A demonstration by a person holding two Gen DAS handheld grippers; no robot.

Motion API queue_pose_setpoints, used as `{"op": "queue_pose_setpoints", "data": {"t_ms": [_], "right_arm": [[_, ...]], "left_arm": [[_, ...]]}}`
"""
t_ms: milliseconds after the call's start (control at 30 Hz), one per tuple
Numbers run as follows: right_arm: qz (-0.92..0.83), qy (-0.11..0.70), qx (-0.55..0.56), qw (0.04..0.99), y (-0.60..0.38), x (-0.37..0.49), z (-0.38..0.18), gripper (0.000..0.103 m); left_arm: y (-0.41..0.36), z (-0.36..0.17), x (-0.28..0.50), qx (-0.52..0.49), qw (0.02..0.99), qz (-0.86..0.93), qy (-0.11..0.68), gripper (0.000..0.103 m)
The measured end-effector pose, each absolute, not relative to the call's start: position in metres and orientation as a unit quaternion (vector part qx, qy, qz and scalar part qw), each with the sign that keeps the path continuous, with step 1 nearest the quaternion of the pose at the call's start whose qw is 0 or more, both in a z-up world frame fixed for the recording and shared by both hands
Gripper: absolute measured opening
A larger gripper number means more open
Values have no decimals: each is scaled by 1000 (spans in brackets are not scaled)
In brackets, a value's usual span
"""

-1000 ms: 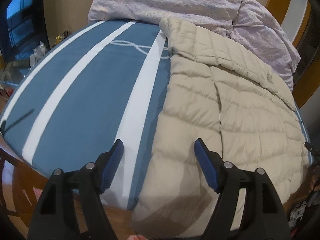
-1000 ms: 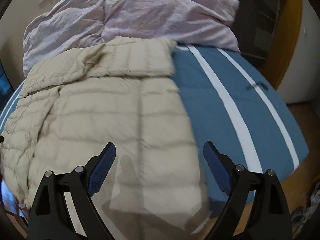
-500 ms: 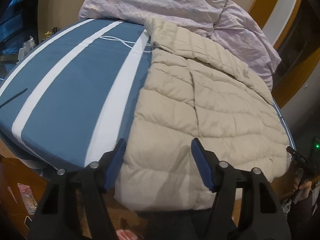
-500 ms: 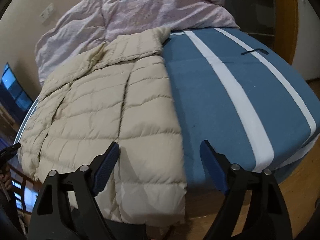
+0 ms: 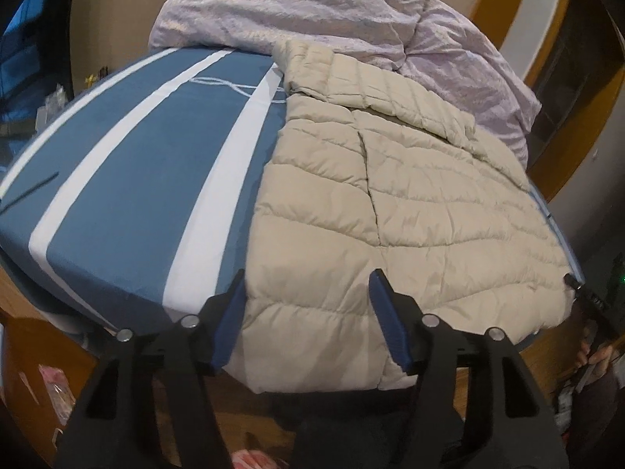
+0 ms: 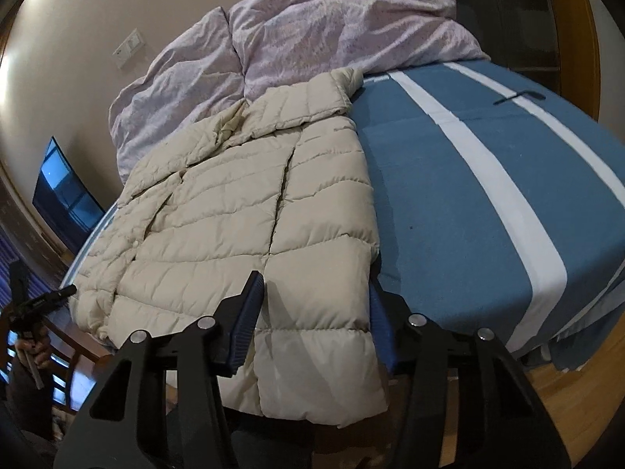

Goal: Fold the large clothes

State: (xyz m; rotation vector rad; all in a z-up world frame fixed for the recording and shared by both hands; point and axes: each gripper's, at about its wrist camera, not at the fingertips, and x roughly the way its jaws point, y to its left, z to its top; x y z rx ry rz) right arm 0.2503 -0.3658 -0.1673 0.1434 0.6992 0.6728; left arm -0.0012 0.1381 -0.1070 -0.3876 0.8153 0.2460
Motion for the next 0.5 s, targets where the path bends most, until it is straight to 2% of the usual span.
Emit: {"op": "queue_pose_setpoints", "data": {"t_ms": [67, 100, 133, 167, 233, 267, 367, 500], "right_arm": [[316, 323, 47, 891, -361, 246, -168, 52], [314, 319, 39, 894, -359, 244, -169, 49], [313, 317, 35, 895, -358, 244, -169, 42], [313, 315, 32, 895, -357, 243, -170, 34], [315, 314, 28, 895, -355, 243, -171, 25], [317, 313, 24, 895, -352, 242, -171, 19], [312, 312, 13, 897, -347, 241, -167, 12], [303, 311, 20, 901, -349, 246, -159, 10]], "left_arm": [[132, -108, 4, -170, 894, 125, 394, 61], [131, -108, 5, -166, 895, 127, 394, 52], [130, -108, 5, -166, 895, 126, 395, 41], [130, -109, 5, -167, 895, 123, 396, 35], [131, -110, 5, -174, 893, 113, 398, 17], [131, -110, 5, -176, 893, 110, 399, 13], [126, -109, 5, -169, 895, 109, 399, 9], [126, -100, 6, -165, 898, 112, 393, 6]]}}
